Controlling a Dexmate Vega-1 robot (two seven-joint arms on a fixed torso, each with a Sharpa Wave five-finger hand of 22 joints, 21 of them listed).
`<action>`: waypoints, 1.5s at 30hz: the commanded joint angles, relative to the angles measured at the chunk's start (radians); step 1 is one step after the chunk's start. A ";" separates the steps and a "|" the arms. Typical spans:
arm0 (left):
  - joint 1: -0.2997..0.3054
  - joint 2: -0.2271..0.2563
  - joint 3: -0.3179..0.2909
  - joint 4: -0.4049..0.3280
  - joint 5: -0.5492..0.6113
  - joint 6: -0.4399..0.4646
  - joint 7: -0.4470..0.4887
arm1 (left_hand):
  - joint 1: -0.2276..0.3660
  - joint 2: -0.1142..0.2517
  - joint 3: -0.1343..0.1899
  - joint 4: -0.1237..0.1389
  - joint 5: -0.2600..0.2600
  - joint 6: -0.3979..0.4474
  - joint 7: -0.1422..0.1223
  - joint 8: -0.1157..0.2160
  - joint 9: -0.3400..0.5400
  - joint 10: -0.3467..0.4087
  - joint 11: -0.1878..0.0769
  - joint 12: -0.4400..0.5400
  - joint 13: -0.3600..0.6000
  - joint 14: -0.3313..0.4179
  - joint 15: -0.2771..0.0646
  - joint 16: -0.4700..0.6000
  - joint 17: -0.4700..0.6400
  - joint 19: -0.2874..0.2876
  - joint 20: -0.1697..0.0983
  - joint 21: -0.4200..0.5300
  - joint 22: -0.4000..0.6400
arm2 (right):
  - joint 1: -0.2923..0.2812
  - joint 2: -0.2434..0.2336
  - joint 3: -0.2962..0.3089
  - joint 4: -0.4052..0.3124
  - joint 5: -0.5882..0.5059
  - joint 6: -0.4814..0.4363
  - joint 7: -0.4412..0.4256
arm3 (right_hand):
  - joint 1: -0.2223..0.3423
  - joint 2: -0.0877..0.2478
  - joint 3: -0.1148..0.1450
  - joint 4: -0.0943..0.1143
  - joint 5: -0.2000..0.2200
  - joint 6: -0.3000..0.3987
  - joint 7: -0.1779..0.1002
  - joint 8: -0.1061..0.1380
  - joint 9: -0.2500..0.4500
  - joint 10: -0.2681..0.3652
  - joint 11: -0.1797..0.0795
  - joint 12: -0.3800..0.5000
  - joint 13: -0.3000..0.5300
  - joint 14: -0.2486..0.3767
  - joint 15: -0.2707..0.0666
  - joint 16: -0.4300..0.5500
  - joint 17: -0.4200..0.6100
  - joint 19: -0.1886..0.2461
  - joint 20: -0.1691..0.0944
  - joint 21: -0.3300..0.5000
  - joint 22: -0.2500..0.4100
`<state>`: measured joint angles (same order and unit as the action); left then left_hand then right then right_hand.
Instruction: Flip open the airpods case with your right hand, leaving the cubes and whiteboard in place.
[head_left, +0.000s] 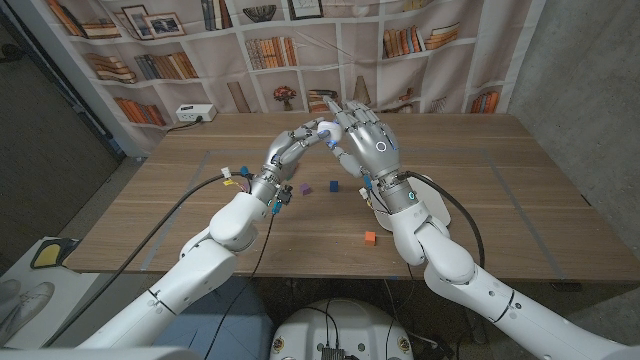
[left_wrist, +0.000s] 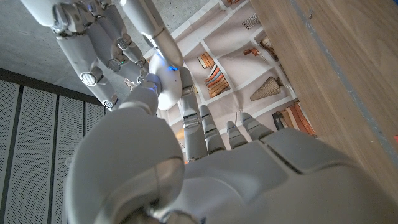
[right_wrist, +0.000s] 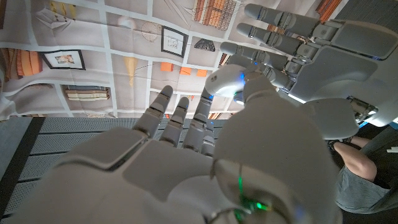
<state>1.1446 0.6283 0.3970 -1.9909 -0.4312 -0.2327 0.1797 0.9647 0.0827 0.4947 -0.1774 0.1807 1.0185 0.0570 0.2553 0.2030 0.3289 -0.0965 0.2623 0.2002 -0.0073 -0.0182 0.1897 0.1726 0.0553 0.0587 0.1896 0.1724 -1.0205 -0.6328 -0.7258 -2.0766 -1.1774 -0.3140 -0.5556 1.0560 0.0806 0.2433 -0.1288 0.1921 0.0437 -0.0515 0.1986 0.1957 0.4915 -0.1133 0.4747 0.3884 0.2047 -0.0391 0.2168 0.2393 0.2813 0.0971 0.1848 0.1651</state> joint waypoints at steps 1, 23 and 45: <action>-0.002 -0.018 0.001 0.036 -0.014 -0.041 -0.022 | 0.050 0.038 -0.004 0.002 -0.001 0.043 -0.053 -0.005 0.004 0.001 0.003 0.001 0.002 0.006 0.003 0.005 -0.001 0.006 0.006 0.007 0.000 | 0.003 -0.002 -0.001 -0.009 -0.012 -0.004 0.035 | -0.054 -0.017 -0.026 0.013 -0.006 -0.031 0.006 -0.007 0.003 -0.068 0.032 -0.042 -0.020 -0.037 -0.057 -0.009 0.005 -0.011 0.020 -0.002 0.003; 0.003 -0.045 -0.004 0.077 -0.031 -0.111 -0.040 | 0.059 0.042 -0.014 0.007 -0.003 0.040 -0.061 -0.017 0.005 0.001 -0.003 -0.010 0.002 0.010 0.001 0.003 0.000 0.016 0.010 0.007 0.000 | 0.001 -0.012 0.005 -0.031 -0.033 -0.024 0.130 | -0.164 -0.042 -0.069 0.039 -0.016 -0.096 0.030 -0.008 0.004 -0.196 0.108 -0.139 -0.060 -0.142 0.017 -0.019 0.000 -0.062 0.053 -0.006 0.004; 0.036 -0.066 -0.025 0.080 -0.041 -0.134 -0.010 | 0.060 0.054 -0.031 0.015 -0.006 0.023 -0.077 -0.031 0.011 -0.019 0.007 -0.026 0.005 0.009 0.004 -0.001 0.000 0.011 0.021 0.004 0.001 | -0.015 -0.042 0.054 -0.039 0.049 0.018 0.106 | -0.260 -0.058 -0.105 0.074 -0.018 -0.093 0.033 0.002 0.005 -0.199 0.124 -0.162 -0.076 -0.149 0.037 -0.006 0.000 -0.080 0.083 -0.004 0.005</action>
<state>1.1704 0.5677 0.3811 -1.9130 -0.4641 -0.3598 0.1656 0.9982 0.1000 0.4696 -0.1612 0.1691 0.9913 0.0301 0.2218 0.2108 0.3104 -0.0857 0.2357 0.2025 -0.0018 -0.0126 0.1897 0.1727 0.0661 0.0736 0.1896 0.1724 -1.0265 -0.6607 -0.6910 -2.1157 -1.1453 -0.3028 -0.4426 0.8159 0.0255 0.1472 -0.0603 0.1807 -0.0450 -0.0234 0.1917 0.1977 0.2853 0.0056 0.3191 0.3136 0.0534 -0.0081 0.2044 0.2369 0.2024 0.1678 0.1809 0.1651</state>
